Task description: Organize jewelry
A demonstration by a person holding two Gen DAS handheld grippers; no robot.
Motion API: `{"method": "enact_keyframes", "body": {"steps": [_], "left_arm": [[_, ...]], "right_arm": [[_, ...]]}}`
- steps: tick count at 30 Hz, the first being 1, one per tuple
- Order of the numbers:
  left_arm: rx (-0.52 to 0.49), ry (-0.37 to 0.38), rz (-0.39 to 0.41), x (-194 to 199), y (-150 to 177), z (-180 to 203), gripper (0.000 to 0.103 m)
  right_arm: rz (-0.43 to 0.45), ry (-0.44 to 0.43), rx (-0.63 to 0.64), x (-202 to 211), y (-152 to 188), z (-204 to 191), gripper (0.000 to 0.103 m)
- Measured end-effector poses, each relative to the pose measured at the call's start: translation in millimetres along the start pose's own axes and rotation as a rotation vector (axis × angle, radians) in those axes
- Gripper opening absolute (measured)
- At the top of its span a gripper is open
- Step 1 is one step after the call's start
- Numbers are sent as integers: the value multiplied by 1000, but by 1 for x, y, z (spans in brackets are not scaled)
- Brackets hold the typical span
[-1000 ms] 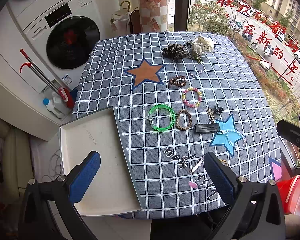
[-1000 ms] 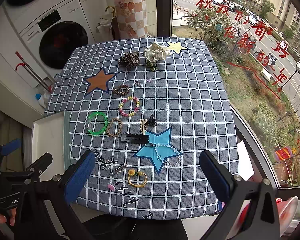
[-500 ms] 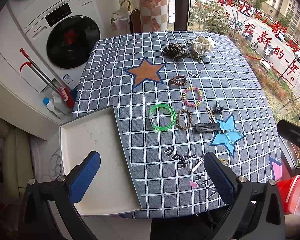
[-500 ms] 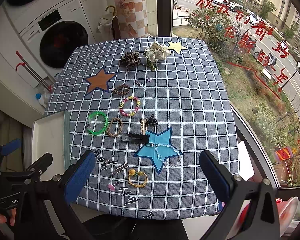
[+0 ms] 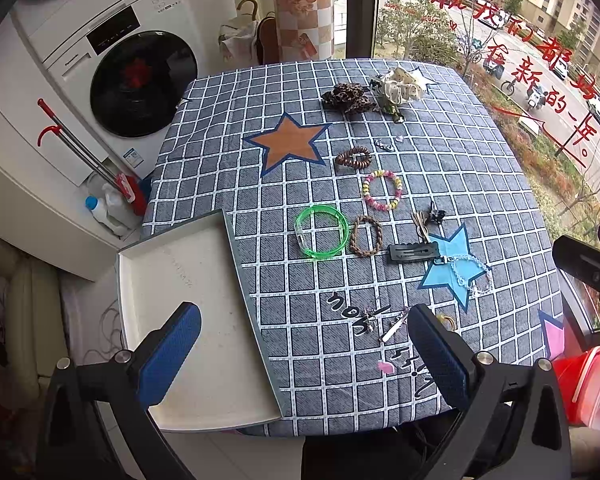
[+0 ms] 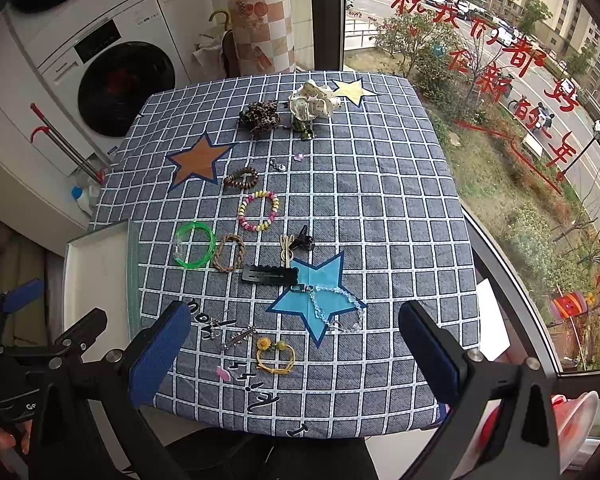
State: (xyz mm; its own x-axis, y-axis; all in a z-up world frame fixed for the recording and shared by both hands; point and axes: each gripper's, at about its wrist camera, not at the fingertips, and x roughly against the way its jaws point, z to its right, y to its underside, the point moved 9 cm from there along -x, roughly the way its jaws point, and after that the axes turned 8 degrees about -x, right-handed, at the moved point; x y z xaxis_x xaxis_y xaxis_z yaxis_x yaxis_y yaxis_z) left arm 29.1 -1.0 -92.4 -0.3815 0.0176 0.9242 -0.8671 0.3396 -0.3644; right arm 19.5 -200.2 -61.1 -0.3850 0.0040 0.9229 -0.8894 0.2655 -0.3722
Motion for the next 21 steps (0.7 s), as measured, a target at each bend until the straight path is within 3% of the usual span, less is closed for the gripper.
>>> {"method": "enact_keyframes", "body": {"steps": [12,17,21], "left_arm": [[-6,-17,-34,-13,-2,0,103],[14,2,-73,-41,-7,-6,103],[50,20,-102,-73,-14,-7,103]], "right_arm": [[-31,2,-12,-12,0,6,103],[-107,-25,-85,-36,5,19,103],[-165,15,-120,-65,11,37,103]]}}
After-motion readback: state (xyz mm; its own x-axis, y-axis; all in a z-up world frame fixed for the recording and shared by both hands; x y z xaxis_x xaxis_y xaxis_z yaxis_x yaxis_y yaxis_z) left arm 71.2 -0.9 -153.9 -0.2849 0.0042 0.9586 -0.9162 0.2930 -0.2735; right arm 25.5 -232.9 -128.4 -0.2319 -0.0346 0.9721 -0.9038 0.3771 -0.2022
